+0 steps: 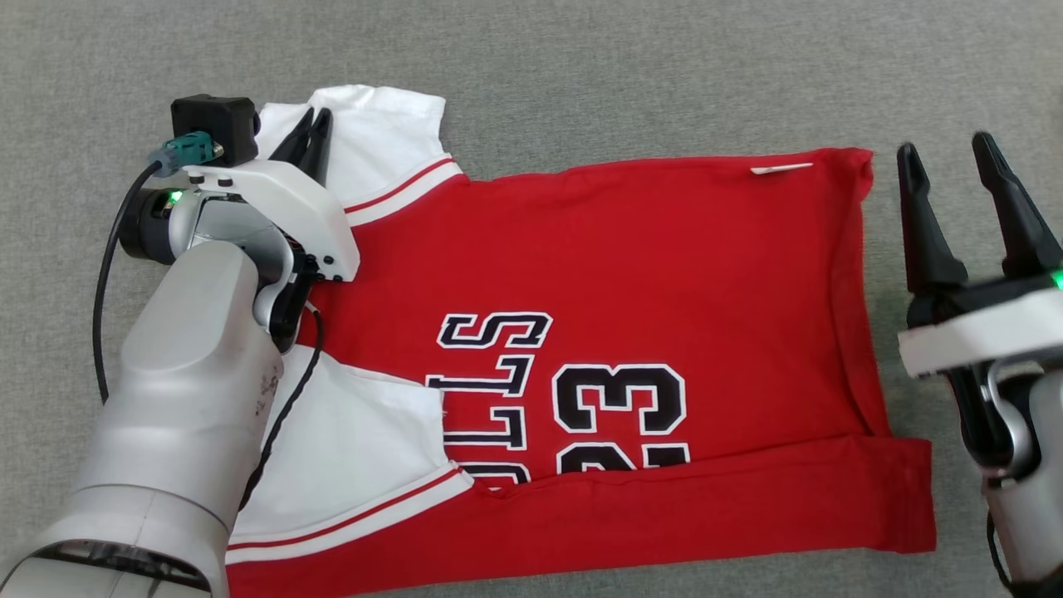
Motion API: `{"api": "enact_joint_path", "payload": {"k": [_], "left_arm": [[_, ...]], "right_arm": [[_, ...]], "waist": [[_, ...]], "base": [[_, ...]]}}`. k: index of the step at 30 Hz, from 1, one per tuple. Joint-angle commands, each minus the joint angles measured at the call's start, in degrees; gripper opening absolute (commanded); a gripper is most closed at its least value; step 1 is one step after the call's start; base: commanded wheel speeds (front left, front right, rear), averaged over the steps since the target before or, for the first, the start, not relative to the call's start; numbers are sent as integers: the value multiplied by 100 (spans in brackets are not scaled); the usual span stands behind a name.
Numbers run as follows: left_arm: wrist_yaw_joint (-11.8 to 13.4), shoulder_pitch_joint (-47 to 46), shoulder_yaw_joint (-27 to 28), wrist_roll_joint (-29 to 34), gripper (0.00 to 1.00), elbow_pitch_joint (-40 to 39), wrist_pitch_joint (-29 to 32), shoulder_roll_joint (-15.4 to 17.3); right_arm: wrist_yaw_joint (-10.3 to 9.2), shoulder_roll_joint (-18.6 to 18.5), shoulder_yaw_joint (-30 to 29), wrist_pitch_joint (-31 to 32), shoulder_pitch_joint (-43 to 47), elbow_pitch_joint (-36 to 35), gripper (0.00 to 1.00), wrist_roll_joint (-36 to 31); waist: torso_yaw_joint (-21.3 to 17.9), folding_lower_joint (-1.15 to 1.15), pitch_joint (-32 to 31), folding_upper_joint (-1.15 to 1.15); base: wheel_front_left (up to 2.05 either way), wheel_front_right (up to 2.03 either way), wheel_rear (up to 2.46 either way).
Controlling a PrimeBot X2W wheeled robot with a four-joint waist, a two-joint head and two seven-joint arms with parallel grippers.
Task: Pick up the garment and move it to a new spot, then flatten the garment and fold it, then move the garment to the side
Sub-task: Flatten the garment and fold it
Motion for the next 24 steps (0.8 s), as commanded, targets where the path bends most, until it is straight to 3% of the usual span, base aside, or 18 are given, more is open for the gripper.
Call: {"api": "enact_joint_path", "payload": {"k": [1,6,8,9,10,11,18,24], "left_arm": [[-32,-83,-28,-38,0,91,-106,-2],[-76,-138,-82,-117,0,181,-429,-109],[-83,-147,-95,-146,0,201,-546,-134],[-83,-147,-95,-146,0,201,-546,-134],[-88,-149,-101,-165,0,208,-593,-144],[-99,-152,-85,-162,0,161,-704,-137],[-89,20,69,-166,0,-317,-854,-53],[78,763,459,55,0,-1960,-858,72]], "right_arm": [[-2,-95,147,144,-286,286,100,90],[-2,-275,622,495,-735,970,97,322],[-2,-345,763,596,-765,1138,47,409],[-2,-345,763,596,-765,1138,47,409],[-2,-365,781,637,-784,1184,31,463],[-2,-384,791,631,-829,1252,0,538],[-2,-455,661,248,-930,1163,0,605],[-3,-512,386,-35,-692,851,0,596]], "waist": [[87,0,62,0],[292,0,132,0],[326,0,137,0],[326,0,137,0],[340,0,137,0],[351,0,133,0],[359,0,44,0],[447,0,-76,0]], "base": [[0,0,0],[0,0,0],[0,0,0],[0,0,0],[0,0,0],[0,0,0],[0,0,0],[0,0,0]]}}
